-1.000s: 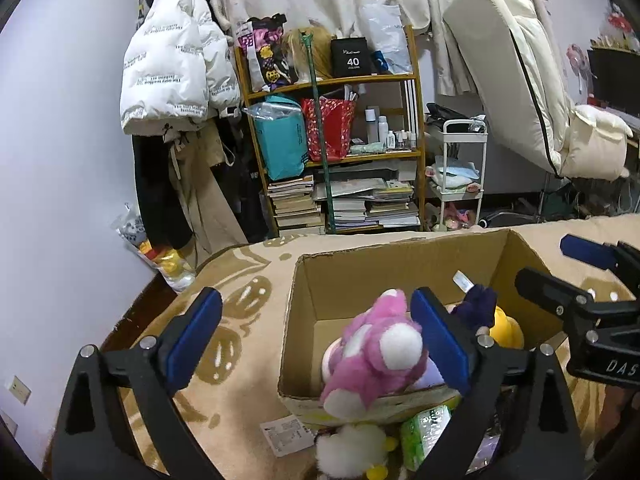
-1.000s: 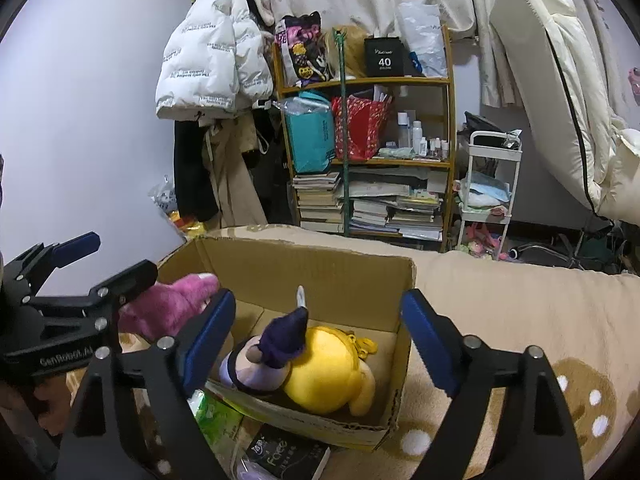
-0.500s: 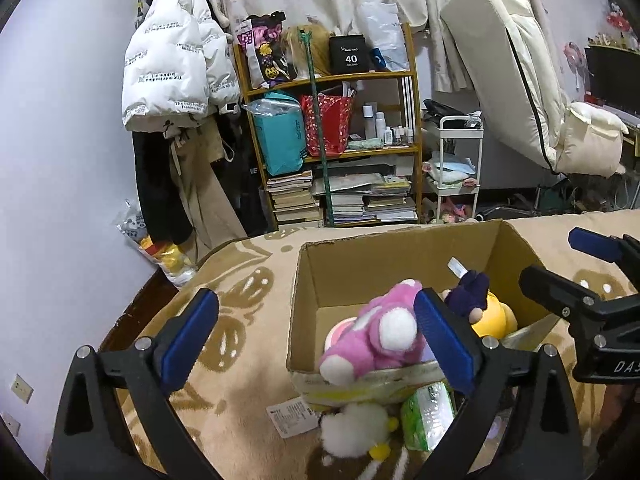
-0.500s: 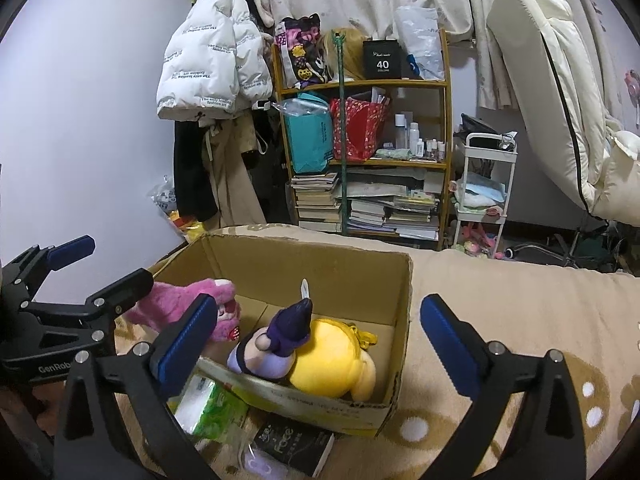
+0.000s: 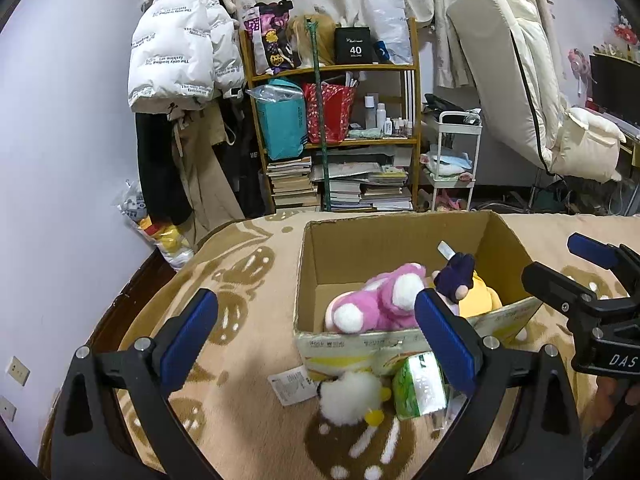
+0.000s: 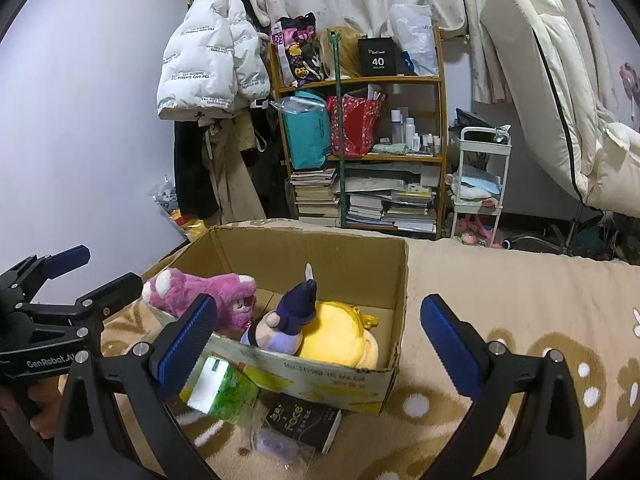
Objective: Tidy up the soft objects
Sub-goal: 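Lift both plushes over the box and open both tools to drop them inside, then lower both tools toward the chick plush and tissue packs beside the box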
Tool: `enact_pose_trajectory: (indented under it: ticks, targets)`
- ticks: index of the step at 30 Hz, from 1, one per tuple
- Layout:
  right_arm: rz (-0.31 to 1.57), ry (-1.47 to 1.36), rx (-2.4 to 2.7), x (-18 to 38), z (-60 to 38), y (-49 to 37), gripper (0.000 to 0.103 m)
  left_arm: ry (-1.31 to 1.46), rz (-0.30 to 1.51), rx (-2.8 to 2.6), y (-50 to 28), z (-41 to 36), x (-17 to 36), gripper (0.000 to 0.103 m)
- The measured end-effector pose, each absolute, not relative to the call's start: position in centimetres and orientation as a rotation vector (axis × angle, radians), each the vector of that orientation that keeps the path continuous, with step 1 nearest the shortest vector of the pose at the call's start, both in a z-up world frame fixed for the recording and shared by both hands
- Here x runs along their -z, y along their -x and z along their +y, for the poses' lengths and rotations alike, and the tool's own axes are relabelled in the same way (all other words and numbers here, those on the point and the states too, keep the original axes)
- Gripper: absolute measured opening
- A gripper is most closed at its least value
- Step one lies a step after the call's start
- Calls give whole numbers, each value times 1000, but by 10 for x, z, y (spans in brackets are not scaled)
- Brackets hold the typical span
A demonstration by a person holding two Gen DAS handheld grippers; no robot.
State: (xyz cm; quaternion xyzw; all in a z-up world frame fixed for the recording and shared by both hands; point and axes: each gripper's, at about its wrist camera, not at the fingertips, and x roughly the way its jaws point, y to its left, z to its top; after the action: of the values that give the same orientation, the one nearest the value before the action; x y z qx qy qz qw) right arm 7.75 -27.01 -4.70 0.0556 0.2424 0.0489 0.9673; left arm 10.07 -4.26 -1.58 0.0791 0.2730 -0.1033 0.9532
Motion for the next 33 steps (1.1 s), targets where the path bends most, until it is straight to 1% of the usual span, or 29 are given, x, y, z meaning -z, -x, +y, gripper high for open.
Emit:
enact_pose_trajectory:
  ticks: [17,25,33]
  targets:
    - [563,-116,-103,48,-266,-51,103,-140,647,158,-84,-19,14,98]
    - [605,-92,-121,55,-259,-51,103,-131,694,152,-93,-19,29,98]
    - [696,-75,-122,74,-250,-67,103,-111,762,159,-109,-17,42,98]
